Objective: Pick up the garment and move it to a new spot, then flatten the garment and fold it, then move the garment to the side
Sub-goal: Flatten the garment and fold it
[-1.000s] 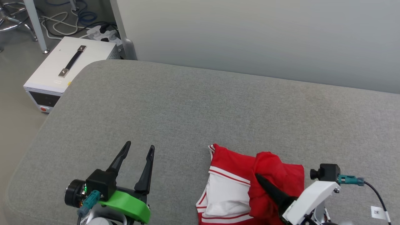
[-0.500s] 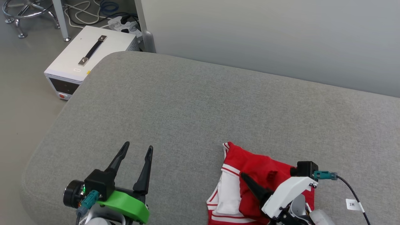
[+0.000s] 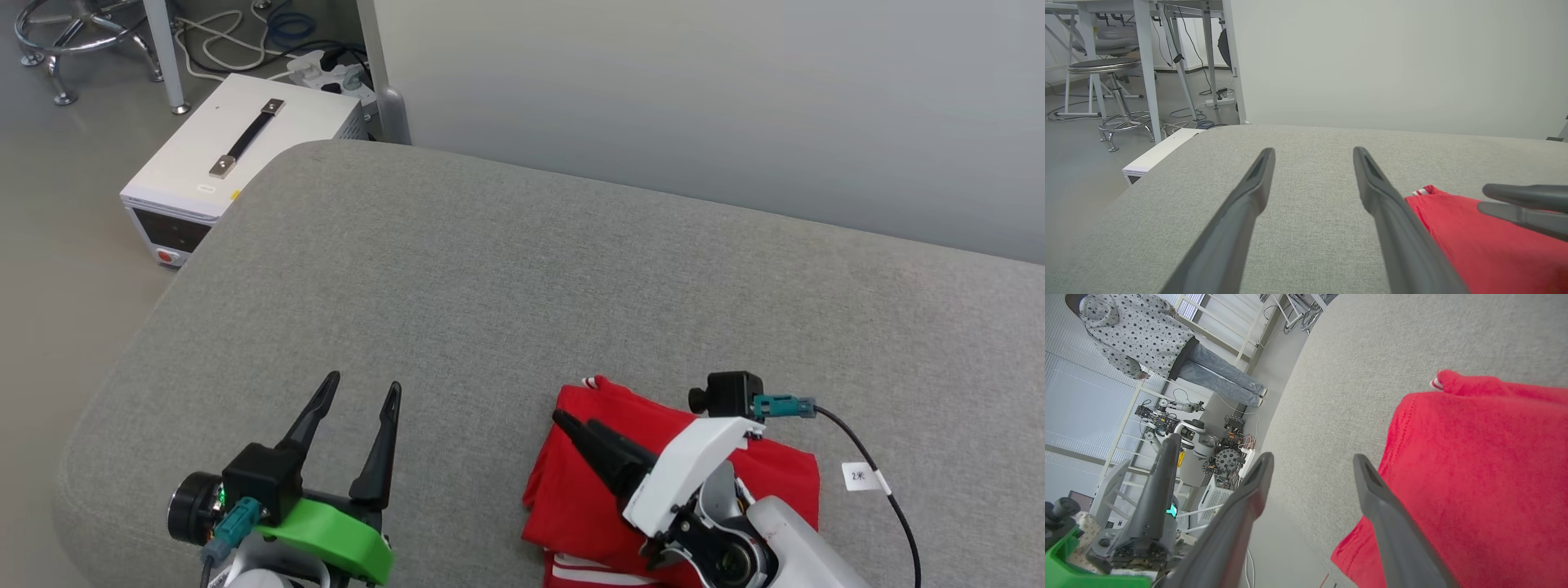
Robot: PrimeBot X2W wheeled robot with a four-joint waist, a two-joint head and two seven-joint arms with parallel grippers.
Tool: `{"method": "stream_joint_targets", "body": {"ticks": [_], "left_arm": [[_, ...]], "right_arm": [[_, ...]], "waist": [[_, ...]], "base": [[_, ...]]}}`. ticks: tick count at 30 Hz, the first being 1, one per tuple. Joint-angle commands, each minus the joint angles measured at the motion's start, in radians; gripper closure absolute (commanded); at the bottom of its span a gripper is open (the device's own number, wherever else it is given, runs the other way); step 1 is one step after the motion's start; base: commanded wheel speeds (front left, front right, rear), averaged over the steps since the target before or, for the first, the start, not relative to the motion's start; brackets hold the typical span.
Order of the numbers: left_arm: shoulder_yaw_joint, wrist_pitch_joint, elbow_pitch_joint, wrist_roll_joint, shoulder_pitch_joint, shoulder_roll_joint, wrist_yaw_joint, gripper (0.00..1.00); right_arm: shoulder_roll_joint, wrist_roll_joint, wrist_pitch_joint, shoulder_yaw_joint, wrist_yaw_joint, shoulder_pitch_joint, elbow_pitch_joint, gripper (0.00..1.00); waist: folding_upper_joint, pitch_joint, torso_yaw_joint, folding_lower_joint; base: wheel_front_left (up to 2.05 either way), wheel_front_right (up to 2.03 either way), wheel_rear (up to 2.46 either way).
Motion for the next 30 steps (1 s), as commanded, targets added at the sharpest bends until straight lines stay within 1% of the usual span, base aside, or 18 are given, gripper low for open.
{"method": "stream_joint_targets", "body": {"ticks": [1,4,5,8,11,16,19,21,23,26,30], "left_arm": [[0.002,-0.006,-0.001,-0.002,0.011,-0.003,-0.003,0.00],[0.004,-0.006,-0.005,-0.004,0.013,-0.004,-0.003,0.00],[0.005,-0.006,-0.007,-0.006,0.013,-0.006,-0.003,0.00],[0.010,-0.006,-0.016,-0.019,0.013,-0.013,-0.003,0.00],[0.011,-0.006,-0.026,-0.025,0.013,-0.020,-0.003,0.00],[0.013,-0.006,-0.037,-0.035,0.011,-0.028,-0.003,0.00],[0.016,-0.006,-0.045,-0.048,0.009,-0.037,-0.003,0.00],[0.020,-0.006,-0.052,-0.060,0.007,-0.047,-0.003,0.00],[0.019,-0.006,-0.054,-0.060,0.005,-0.049,-0.003,0.00],[0.020,-0.006,-0.054,-0.058,0.005,-0.054,-0.003,0.00],[0.017,-0.006,-0.052,-0.058,0.005,-0.056,-0.003,0.00]], "right_arm": [[-0.004,-0.034,-0.012,-0.002,-0.001,-0.022,-0.001,0.00],[-0.007,-0.150,-0.019,-0.029,-0.001,-0.046,-0.014,0.00],[-0.020,-0.206,-0.021,-0.038,-0.001,-0.054,-0.028,0.00],[-0.071,-0.348,-0.027,-0.062,-0.001,-0.062,-0.076,0.00],[-0.140,-0.481,-0.035,-0.090,-0.001,-0.058,-0.146,0.00],[-0.229,-0.615,-0.048,-0.170,-0.001,-0.023,-0.254,0.00],[-0.285,-0.718,-0.069,-0.225,-0.001,0.011,-0.311,0.00],[-0.305,-0.763,-0.090,-0.264,-0.001,0.043,-0.336,0.00],[-0.311,-0.789,-0.112,-0.303,-0.001,0.080,-0.360,0.00],[-0.304,-0.816,-0.149,-0.363,-0.001,0.134,-0.400,0.00],[-0.278,-0.857,-0.212,-0.459,-0.001,0.210,-0.447,0.00]], "waist": [[0.0000,-0.002,-0.009,0.0000],[0.0000,-0.005,-0.026,0.0000],[0.0000,-0.006,-0.033,0.0000],[0.0000,-0.007,-0.053,0.0000],[0.0000,-0.005,-0.077,0.0000],[0.0000,0.003,-0.117,0.0000],[0.0000,0.009,-0.143,0.0000],[0.0000,0.012,-0.157,0.0000],[0.0000,0.015,-0.169,0.0000],[0.0000,0.019,-0.185,0.0000],[0.0000,0.026,-0.195,0.0000]], "base": [[0.00,0.00,0.00],[0.00,0.00,0.00],[0.00,0.00,0.00],[0.00,0.00,0.00],[0.00,0.00,0.00],[0.00,0.00,0.00],[0.00,0.00,0.00],[0.00,0.00,0.00],[0.00,0.00,0.00],[0.00,0.00,0.00],[0.00,0.00,0.00]]}}
